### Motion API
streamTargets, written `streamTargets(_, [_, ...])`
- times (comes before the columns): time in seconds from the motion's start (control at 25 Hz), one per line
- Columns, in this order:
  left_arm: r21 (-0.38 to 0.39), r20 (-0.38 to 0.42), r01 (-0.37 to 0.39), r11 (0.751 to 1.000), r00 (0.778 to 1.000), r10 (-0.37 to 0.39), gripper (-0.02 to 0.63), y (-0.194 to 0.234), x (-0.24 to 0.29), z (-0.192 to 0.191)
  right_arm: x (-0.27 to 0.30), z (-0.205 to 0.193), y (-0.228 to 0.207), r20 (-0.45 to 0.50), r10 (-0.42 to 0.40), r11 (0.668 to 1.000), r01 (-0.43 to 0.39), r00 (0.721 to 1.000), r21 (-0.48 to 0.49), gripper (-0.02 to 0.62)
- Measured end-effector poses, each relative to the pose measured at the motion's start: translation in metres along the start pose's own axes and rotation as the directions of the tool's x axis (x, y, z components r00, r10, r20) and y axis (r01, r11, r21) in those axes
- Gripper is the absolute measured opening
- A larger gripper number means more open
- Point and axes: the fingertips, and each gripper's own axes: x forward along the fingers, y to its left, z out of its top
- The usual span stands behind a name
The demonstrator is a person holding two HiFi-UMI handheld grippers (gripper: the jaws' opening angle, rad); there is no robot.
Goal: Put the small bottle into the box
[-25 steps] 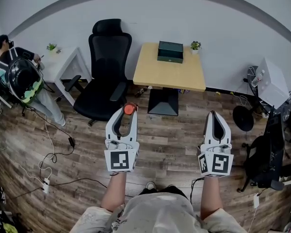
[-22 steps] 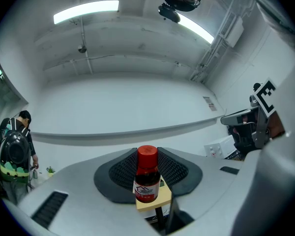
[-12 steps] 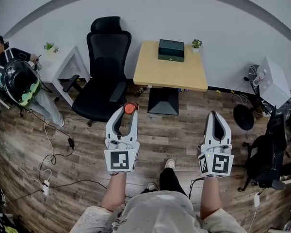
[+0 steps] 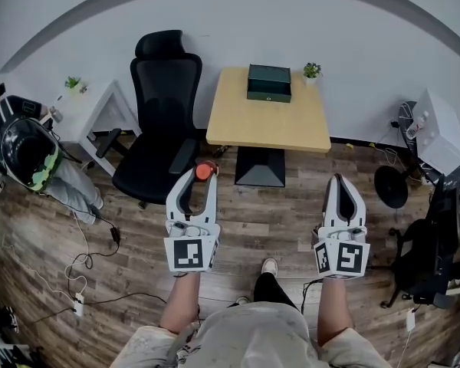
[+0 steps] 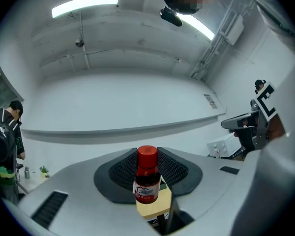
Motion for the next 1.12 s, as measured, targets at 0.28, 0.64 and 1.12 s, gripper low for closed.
streamTargets(0.28, [0.014,-0.011,0.014,1.000,1.000,-0.014,0.130,-0.015,0.060,-0.007,0.043,-0.016,-0.037,-0.005,-0.003,1.000,0.002,1.000,-0.004,0.017])
streamTargets(0.64, [0.035,-0.015,0.016,0.999,1.000,-0.015,0.130,-0.034,0.128,-0.011,0.093,-0.034,-0.089,-0.002,-0.016,0.999,0.016,1.000,0.029,0.016])
streamTargets(1.12, [0.024,-0.030,0.042,0.999,0.999,-0.041,0.130,-0.066,0.215,-0.032,0.148,-0.064,-0.149,-0.030,-0.027,0.999,0.028,0.999,0.029,0.017])
